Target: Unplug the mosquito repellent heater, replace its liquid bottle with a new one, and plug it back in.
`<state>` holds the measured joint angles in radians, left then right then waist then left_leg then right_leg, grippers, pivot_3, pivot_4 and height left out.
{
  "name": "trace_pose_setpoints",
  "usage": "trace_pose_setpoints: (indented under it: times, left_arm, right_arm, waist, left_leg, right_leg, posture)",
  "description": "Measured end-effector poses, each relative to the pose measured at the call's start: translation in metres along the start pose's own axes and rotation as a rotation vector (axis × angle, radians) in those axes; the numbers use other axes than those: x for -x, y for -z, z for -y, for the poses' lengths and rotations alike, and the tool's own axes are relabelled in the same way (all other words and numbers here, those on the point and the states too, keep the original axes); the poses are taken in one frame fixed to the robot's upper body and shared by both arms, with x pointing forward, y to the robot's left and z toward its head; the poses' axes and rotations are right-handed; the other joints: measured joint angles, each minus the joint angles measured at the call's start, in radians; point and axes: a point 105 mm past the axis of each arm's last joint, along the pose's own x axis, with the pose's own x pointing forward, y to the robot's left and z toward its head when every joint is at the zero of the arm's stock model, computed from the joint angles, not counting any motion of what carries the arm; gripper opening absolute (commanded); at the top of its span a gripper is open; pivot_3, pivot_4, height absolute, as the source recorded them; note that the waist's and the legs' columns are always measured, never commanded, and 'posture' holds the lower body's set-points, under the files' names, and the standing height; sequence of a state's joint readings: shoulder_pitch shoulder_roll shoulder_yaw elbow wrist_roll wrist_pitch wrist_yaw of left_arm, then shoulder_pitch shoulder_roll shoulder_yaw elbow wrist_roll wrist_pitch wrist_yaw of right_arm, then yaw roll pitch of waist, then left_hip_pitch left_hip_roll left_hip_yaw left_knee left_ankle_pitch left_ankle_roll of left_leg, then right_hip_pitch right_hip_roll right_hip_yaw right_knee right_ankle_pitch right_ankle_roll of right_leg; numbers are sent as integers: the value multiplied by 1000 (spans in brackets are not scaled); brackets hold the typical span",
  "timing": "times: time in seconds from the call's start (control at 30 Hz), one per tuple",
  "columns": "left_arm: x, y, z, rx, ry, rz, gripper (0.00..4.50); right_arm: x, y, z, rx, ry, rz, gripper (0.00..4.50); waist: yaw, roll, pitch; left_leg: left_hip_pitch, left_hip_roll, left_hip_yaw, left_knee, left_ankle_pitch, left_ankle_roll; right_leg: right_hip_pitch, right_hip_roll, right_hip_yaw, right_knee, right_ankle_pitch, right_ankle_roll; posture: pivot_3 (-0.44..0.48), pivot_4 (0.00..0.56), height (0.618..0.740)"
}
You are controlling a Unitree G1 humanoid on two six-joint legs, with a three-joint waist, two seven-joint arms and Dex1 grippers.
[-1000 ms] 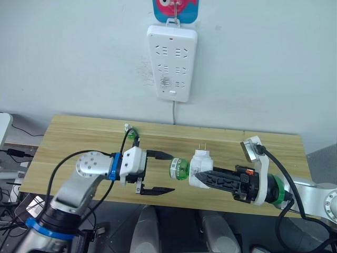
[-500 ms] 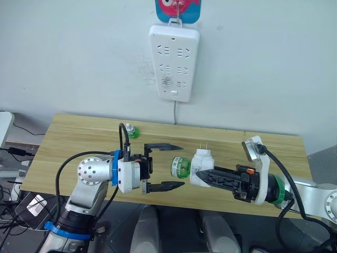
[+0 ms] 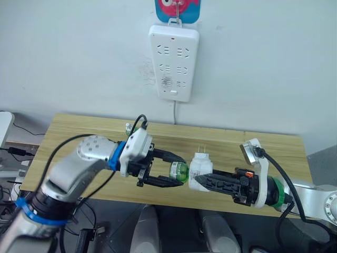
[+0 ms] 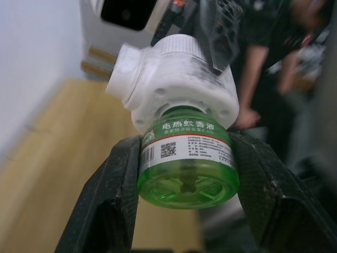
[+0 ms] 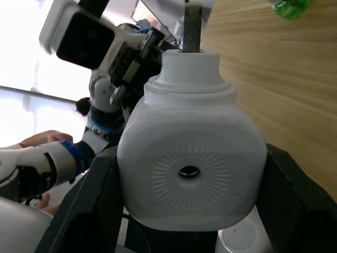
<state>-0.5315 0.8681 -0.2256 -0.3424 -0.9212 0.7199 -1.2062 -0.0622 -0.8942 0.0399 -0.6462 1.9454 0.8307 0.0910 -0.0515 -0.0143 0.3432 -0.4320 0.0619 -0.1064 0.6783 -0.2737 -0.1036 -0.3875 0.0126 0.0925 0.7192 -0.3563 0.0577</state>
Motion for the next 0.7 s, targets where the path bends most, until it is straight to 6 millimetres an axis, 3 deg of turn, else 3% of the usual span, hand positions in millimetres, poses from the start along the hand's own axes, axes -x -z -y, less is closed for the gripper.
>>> trace_pose_setpoints:
  times: [0.2, 0.37, 0.57, 0.7]
  left_arm:
    - [5, -5, -6, 332, 34, 4, 2251]
    - [27, -3, -8, 479, -24, 19, 2251]
    - [40, 12, 0, 490, -54, -4, 2251]
    - [43, 35, 1, 373, -131, -60, 2251]
  right_arm:
    - [1, -4, -2, 12, -7, 16, 2992]
    - [5, -3, 5, 5, 34, 21, 2992]
    - [10, 3, 12, 4, 80, -7, 2992]
    - [30, -8, 39, 91, 268, 12, 2992]
  waist:
    - [-6, 0, 0]
    - [-7, 0, 0]
    - [-4, 0, 0]
    - [2, 0, 0]
  left_leg:
    - [0, 0, 0, 0, 2, -3]
    - [0, 1, 0, -1, 2, -4]
    - [0, 1, 1, -1, 2, -4]
    - [0, 1, 2, -1, 2, -4]
  right_leg:
    - [0, 1, 0, -1, 0, 0]
    - [-1, 1, 0, 0, 0, 0]
    - [-1, 0, 1, -1, 0, 0]
    - [-1, 0, 2, -2, 0, 0]
  posture:
    - [-79, 332, 697]
    - [-71, 338, 697]
    - [-67, 341, 697]
    - [-70, 341, 697]
